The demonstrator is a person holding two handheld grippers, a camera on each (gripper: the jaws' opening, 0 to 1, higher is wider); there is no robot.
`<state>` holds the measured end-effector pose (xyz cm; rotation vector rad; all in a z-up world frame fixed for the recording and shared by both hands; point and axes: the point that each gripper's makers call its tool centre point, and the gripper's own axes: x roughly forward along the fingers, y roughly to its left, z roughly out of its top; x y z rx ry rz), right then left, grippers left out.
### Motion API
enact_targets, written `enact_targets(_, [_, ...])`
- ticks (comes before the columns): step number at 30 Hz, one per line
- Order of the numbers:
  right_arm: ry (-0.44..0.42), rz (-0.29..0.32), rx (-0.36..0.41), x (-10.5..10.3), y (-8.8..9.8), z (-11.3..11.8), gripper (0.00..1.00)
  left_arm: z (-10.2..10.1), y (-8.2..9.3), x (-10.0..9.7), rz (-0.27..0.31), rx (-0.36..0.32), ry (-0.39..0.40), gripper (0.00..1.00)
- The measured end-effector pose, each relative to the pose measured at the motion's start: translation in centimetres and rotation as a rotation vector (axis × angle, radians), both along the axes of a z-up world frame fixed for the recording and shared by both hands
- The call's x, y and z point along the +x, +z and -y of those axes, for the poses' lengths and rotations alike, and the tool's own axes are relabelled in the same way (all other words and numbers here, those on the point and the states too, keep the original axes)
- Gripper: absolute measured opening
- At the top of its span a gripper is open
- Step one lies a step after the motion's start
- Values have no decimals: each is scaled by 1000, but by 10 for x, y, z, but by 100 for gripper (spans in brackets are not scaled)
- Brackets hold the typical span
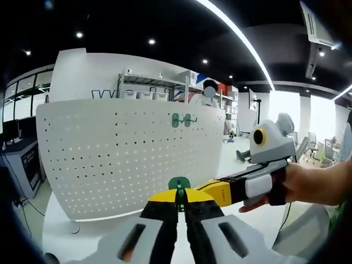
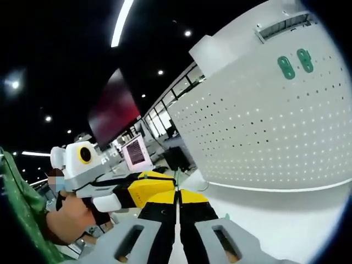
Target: Insert the hook assembly into the mounting plate slot until the hook locks in place.
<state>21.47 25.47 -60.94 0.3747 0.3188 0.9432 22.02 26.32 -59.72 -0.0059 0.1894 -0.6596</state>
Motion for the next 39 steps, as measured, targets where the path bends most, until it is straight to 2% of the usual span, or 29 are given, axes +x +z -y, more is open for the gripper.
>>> enact_targets(15, [-25,64,-84,-8,8,12,0,12,6,-9,19,15,6,3])
enact_targets(21, [-26,81,-98,-13,17,19,0,18,15,-15,23,0,33,3])
enact_targets(26, [-26,107,-141,-22,25,23,0,23,22,-23,23,-10,49,3])
enact_targets(32, [-29,152,-188,-31,34,29,0,29,32,-33,31,-6,66,3])
enact_targets(39, [-31,174,-205,-36,41,42,0,40,39,-39,50,2,69,3])
